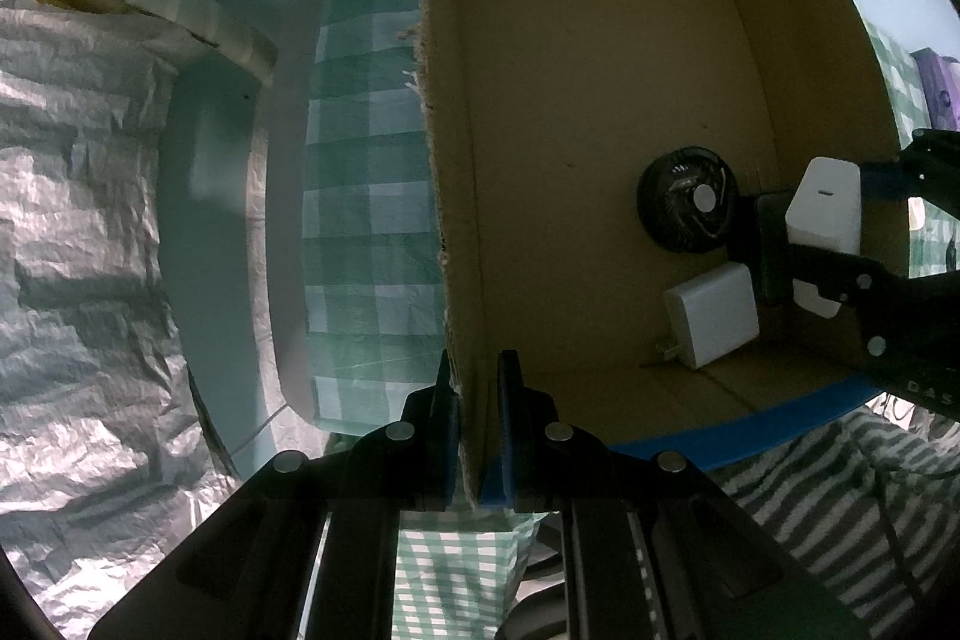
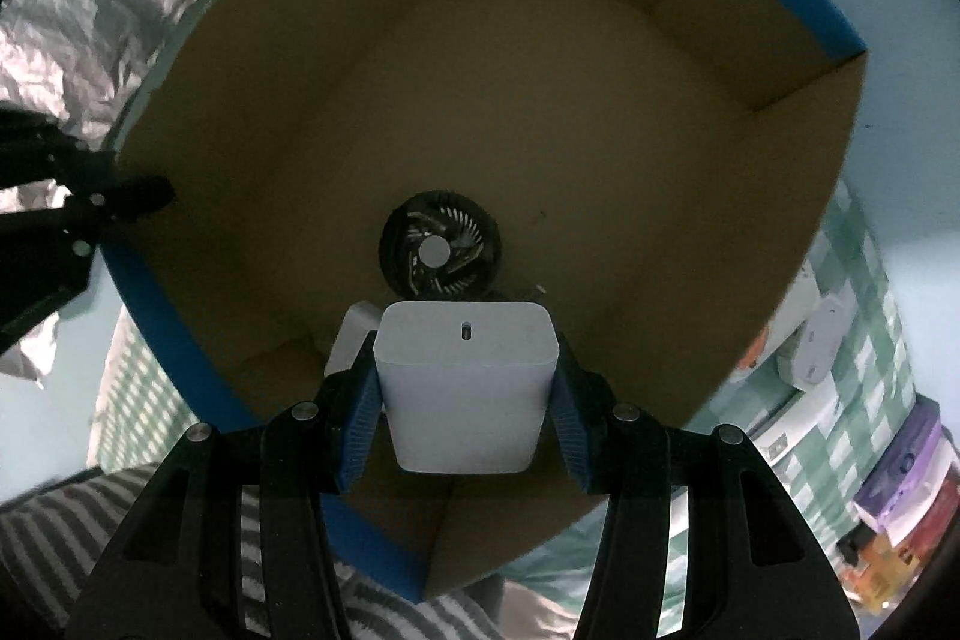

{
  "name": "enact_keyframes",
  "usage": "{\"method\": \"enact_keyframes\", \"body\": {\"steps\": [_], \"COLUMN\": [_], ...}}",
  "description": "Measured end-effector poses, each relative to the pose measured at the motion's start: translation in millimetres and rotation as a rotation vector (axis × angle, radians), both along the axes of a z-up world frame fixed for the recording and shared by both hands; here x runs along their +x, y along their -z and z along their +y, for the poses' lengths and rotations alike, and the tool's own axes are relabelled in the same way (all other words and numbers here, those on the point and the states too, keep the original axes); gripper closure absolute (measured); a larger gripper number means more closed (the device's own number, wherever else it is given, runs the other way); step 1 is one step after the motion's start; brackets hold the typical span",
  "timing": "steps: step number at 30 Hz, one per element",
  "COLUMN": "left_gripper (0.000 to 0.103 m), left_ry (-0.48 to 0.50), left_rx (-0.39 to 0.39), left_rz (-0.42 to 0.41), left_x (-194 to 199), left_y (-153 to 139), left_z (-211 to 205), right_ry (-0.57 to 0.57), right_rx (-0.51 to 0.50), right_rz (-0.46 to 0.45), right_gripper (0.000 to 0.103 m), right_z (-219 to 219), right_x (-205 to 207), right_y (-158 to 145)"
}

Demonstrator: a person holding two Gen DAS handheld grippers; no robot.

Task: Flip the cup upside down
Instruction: 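Lower the cube charger into the box beside the fan and release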

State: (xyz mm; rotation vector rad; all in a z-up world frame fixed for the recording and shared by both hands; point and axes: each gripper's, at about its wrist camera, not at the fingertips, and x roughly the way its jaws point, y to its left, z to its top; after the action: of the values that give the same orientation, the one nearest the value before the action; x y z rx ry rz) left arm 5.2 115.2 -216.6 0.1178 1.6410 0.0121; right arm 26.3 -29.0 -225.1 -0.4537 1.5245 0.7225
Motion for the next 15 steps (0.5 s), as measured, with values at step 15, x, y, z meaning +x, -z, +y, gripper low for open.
{"method": "enact_keyframes", "body": {"steps": [15], "left_gripper": [0.093], "left_ry": [0.003], "left_rx": [-0.001], "left_rz": [0.007], "left_x": [-0.4], "left_y": [0.5], "left_z": [2.8], "right_ry": [0.058], "right_rx": [-0.003], "right_rz": [0.005], "right_gripper": [0.049], "right_z": [-8.0], "right_x": [5.3], "right_y": [-10.0]}}
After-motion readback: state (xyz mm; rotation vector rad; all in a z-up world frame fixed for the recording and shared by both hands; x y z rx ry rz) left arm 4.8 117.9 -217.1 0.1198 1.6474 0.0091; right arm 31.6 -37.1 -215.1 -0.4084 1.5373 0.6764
